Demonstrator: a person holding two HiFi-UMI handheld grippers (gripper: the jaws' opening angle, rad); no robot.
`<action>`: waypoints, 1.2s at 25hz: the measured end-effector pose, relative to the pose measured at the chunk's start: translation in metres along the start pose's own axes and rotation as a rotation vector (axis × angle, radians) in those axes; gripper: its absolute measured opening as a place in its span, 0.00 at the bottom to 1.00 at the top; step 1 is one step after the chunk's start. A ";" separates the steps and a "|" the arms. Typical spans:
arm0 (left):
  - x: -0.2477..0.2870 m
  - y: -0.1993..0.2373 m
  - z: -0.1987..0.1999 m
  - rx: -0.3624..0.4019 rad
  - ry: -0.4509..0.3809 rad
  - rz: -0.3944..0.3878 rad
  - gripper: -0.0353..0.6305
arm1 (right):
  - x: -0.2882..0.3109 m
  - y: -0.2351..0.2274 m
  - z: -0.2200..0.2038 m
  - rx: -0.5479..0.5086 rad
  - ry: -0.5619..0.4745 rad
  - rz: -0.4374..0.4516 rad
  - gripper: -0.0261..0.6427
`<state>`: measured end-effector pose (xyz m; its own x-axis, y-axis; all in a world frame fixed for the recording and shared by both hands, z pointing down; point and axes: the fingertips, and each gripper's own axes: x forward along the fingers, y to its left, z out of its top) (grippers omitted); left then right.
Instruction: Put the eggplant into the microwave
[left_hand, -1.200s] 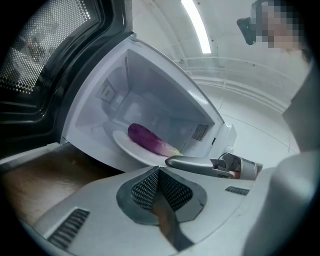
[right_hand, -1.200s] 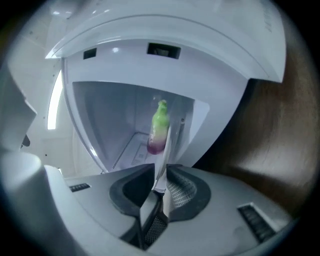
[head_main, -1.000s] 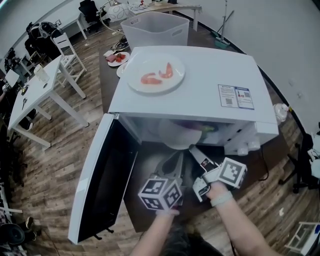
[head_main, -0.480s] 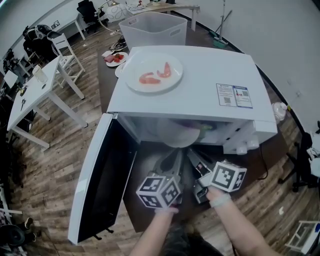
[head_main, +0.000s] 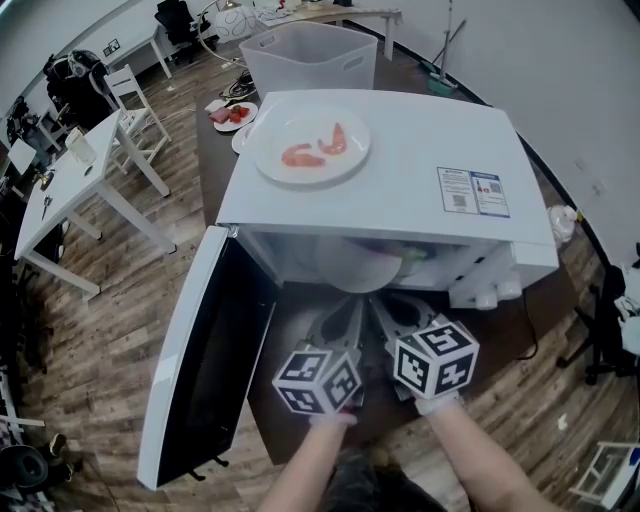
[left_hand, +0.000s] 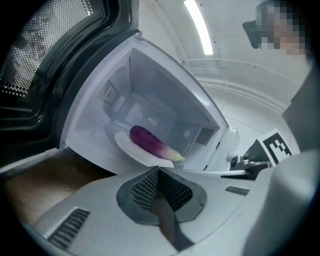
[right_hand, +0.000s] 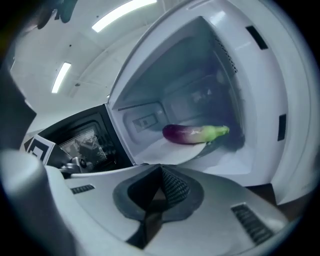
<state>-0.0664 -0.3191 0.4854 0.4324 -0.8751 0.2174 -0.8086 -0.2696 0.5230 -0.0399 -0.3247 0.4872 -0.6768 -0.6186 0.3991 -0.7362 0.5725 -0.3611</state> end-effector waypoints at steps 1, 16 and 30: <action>0.000 0.000 0.000 0.002 0.002 0.001 0.07 | 0.001 0.000 0.000 -0.009 0.000 -0.004 0.05; 0.004 0.017 0.007 -0.001 0.011 0.041 0.07 | 0.012 -0.009 0.008 0.040 -0.015 -0.014 0.04; 0.012 0.030 0.015 -0.011 0.007 0.062 0.07 | 0.018 -0.017 0.014 0.057 -0.027 -0.032 0.04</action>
<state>-0.0915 -0.3431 0.4916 0.3847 -0.8871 0.2552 -0.8295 -0.2109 0.5171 -0.0397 -0.3528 0.4888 -0.6524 -0.6507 0.3885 -0.7559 0.5214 -0.3960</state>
